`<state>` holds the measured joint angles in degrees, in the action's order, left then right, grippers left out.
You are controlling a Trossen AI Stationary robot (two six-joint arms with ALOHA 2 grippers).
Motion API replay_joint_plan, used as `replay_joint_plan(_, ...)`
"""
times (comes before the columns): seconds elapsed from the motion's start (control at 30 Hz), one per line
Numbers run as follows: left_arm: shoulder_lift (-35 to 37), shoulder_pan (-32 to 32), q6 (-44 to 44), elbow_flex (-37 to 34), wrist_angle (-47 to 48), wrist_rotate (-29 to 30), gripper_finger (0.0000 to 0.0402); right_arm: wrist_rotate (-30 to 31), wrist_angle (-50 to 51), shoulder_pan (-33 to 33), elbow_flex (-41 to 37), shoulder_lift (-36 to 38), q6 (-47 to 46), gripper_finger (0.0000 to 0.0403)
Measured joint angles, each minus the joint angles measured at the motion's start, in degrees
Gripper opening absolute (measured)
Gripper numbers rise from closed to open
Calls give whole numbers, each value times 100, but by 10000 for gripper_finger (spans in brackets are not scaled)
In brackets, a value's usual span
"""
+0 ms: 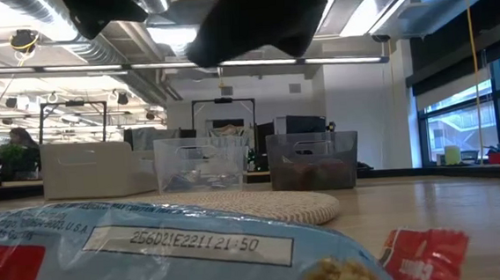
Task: Pick and place Granola Bars by type
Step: Put the red granola bar into the black bin
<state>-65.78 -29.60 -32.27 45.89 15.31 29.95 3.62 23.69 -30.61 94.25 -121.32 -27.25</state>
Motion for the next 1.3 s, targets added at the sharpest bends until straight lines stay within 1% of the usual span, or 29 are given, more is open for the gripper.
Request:
replay_joint_plan(0.07, 0, -34, 0, 0, -2, -2, 136, -337, -207, -4, 14, -74, 31, 213)
replay_joint_plan(0.1, 0, -48, 0, 0, -2, -2, 136, -374, -333, -22, 14, -107, 26, 213)
replay_joint_plan(0.23, 0, -102, 2, 0, -2, 0, 136, -263, -514, -79, 17, -175, -99, 226)
replay_joint_plan(0.47, 0, -112, 2, 0, 1, 40, 136, -110, -536, -101, 17, -203, -98, 279)
replay_joint_plan(0.57, 0, -112, 2, 0, 5, 42, 136, -104, -553, -126, 17, -203, 57, 292)
replay_joint_plan(0.77, 0, -112, 4, 0, 36, 44, 136, 421, -604, -290, 12, -358, 658, 288)
replay_joint_plan(0.9, 0, -112, 4, 0, 116, 46, 136, 873, -634, -369, 14, -417, 628, 276)
replay_joint_plan(1.1, 0, -112, 4, 0, 151, 49, 136, 881, -577, -392, 18, -520, 382, 265)
replay_joint_plan(1.3, -2, -112, 4, 0, 199, 51, 136, 789, -676, -420, 12, -805, 248, 265)
